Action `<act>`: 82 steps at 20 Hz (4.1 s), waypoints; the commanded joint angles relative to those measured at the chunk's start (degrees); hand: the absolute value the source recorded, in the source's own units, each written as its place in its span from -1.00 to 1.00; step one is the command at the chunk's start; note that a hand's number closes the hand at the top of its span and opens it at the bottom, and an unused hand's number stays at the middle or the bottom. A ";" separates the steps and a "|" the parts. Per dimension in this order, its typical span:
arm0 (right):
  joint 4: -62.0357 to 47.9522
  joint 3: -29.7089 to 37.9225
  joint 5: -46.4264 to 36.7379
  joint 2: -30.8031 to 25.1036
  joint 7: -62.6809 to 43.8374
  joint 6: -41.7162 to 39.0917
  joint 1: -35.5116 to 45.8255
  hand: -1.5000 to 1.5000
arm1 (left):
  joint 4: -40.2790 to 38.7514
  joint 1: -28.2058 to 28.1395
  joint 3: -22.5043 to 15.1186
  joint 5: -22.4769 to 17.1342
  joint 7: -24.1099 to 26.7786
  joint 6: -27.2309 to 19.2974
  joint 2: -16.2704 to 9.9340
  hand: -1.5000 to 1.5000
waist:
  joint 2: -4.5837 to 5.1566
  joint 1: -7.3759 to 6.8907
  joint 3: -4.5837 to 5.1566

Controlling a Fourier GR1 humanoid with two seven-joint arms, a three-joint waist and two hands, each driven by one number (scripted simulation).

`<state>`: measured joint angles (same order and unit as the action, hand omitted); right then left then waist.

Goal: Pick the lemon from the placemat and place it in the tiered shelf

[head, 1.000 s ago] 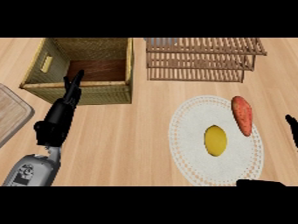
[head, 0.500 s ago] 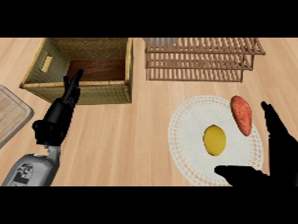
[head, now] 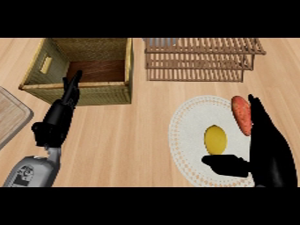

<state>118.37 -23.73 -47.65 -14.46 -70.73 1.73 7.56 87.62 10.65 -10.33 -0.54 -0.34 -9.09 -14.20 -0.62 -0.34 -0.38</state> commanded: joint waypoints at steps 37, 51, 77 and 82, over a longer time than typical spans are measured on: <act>-17.68 8.01 -9.89 14.45 0.13 -4.34 -1.38 -1.00 | -0.46 -4.95 1.53 -0.47 -0.20 5.57 0.96 0.00 | 0.70 -0.20 0.41; -21.42 8.67 -6.40 14.45 5.84 -4.75 -2.08 1.00 | -4.25 0.55 2.06 2.60 -3.19 3.76 3.30 0.00 | 0.77 0.73 0.39; -25.78 -21.17 -0.36 14.44 4.07 18.60 23.71 1.00 | -5.46 1.69 1.38 4.61 -1.37 4.02 6.06 0.00 | 1.19 -2.58 0.38; -23.85 -22.28 -3.29 14.44 -2.98 19.82 33.10 1.00 | -4.67 0.42 1.25 4.22 -2.16 4.42 6.43 0.00 | 0.52 -1.89 0.50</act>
<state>93.06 -45.00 -49.78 -0.50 -62.78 14.85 34.42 87.96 14.07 -8.05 4.12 0.46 -5.21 -8.96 -0.66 -2.77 -0.56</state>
